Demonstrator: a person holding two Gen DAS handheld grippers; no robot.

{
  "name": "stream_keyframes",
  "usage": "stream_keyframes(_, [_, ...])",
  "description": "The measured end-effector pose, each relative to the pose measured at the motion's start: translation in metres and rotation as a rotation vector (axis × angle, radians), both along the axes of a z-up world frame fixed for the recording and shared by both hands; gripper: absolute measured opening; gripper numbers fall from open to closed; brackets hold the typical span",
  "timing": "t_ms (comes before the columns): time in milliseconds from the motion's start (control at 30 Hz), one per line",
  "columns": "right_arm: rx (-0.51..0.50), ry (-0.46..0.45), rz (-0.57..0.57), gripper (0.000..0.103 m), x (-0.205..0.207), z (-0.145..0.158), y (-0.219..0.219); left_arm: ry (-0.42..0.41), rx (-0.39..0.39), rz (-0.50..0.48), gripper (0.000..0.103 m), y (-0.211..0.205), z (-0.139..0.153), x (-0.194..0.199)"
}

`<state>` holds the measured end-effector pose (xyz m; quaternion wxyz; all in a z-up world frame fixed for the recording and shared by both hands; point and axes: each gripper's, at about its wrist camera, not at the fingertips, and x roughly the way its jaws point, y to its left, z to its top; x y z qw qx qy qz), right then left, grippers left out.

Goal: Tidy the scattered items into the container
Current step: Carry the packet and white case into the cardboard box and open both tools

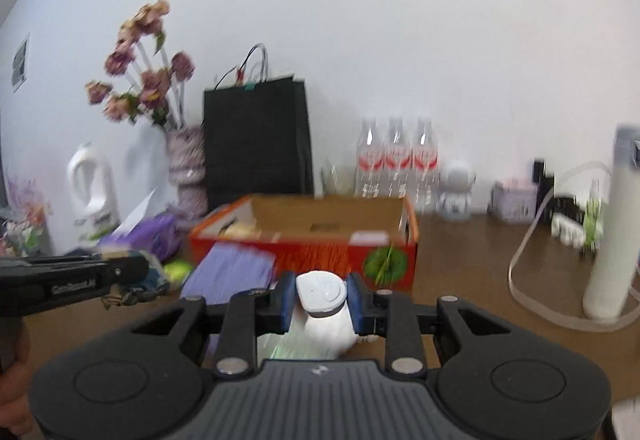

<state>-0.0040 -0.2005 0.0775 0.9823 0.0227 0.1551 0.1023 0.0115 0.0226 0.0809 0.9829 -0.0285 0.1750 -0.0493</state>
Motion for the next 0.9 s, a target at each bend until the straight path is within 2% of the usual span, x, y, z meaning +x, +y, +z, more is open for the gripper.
stream_keyframes(133, [0.070,0.038,-0.003,0.026,0.084,0.022,-0.004,0.001,-0.002,-0.022,0.010,0.001,0.017,0.072])
stream_keyframes(200, [0.089,0.053,-0.019,0.026,0.134,0.037,-0.007,0.009,0.025,-0.027,0.010,0.000,0.030,0.121])
stream_keyframes(267, [0.086,0.102,-0.040,0.026,0.189,0.050,-0.009,0.043,0.051,0.009,0.011,0.000,0.040,0.171])
stream_keyframes(333, [0.092,0.207,-0.040,0.026,0.248,0.054,-0.011,0.112,0.045,0.027,0.011,0.004,0.043,0.225])
stream_keyframes(433, [0.104,0.423,-0.057,0.026,0.342,0.044,-0.013,0.271,0.071,0.020,0.011,0.004,0.031,0.303])
stream_keyframes(533, [0.007,0.596,-0.091,0.026,0.415,0.023,0.001,0.386,0.132,0.023,0.011,0.001,0.009,0.360])
stream_keyframes(600, [-0.057,0.657,-0.096,0.026,0.440,0.006,0.012,0.434,0.181,0.028,0.012,-0.001,-0.005,0.384])
stream_keyframes(700, [-0.148,0.678,-0.103,0.026,0.454,-0.017,0.024,0.471,0.280,0.033,0.012,-0.007,-0.022,0.402])
stream_keyframes(733, [-0.163,0.680,-0.106,0.026,0.458,-0.022,0.026,0.474,0.296,0.030,0.016,-0.007,-0.026,0.406])
stream_keyframes(800, [-0.208,0.700,-0.107,0.026,0.467,-0.035,0.030,0.485,0.294,0.034,0.035,-0.007,-0.031,0.412])
stream_keyframes(833, [-0.235,0.715,-0.102,0.027,0.470,-0.042,0.032,0.484,0.291,0.032,0.053,-0.007,-0.032,0.412])
stream_keyframes(900, [-0.274,0.730,-0.105,0.027,0.472,-0.051,0.036,0.464,0.310,-0.005,0.055,-0.008,-0.032,0.411])
